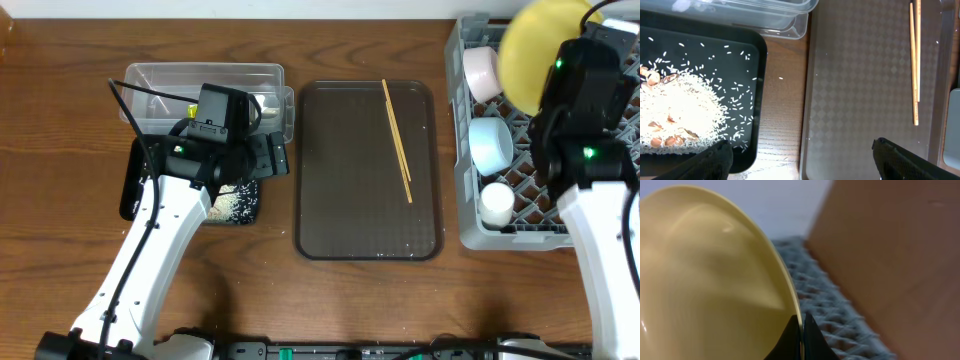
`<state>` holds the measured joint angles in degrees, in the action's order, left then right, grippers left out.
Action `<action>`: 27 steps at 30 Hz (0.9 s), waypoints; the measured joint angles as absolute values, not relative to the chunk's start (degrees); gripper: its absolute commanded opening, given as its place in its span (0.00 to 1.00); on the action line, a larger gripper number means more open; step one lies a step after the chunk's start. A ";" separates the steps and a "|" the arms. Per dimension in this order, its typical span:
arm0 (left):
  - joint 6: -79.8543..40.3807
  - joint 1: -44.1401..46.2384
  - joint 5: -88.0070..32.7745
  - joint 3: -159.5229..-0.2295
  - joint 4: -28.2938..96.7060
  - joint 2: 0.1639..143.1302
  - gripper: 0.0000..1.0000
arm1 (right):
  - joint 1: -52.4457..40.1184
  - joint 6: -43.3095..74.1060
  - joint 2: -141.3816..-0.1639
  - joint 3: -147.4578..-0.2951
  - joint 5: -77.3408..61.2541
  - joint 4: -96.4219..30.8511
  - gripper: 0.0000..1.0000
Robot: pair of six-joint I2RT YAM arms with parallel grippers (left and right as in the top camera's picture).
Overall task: Sort waste into correct bins and load items into the dishwasher rack
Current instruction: 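Lift the yellow plate and stand it upright in the dish rack, then move the right gripper to the chopsticks and grasp one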
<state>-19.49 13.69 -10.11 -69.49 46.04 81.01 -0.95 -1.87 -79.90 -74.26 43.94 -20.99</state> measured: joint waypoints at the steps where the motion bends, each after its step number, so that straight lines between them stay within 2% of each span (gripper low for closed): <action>1: -19.51 13.69 -10.13 -69.49 46.04 81.01 0.91 | 0.45 -3.57 -81.78 -74.24 45.06 -19.40 0.01; 6: -19.51 13.69 -10.13 -69.49 46.06 81.01 0.92 | 4.91 -10.98 -89.21 -74.08 47.51 -11.35 0.01; 12: -19.51 13.69 -10.09 -69.49 46.04 81.01 0.91 | 5.87 -18.70 -96.55 -73.97 48.23 -1.98 0.01; 22: -19.51 13.69 -10.11 -69.49 46.04 81.01 0.91 | 5.50 -21.85 -105.97 -73.97 45.39 3.68 0.01; 24: -19.49 13.69 -10.11 -69.49 46.04 81.01 0.91 | 4.64 -22.04 -106.78 -73.97 46.02 3.97 0.13; 25: -19.49 13.69 -10.11 -69.49 46.04 81.01 0.92 | 4.29 -21.93 -106.78 -74.00 45.65 3.79 0.28; 27: -19.51 13.69 -10.11 -69.49 46.02 81.01 0.91 | 3.44 -21.91 -107.09 -73.97 45.12 3.33 0.50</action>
<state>-19.51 13.69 -10.11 -69.49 46.02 81.01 3.44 -21.91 -107.09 -73.97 45.12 3.33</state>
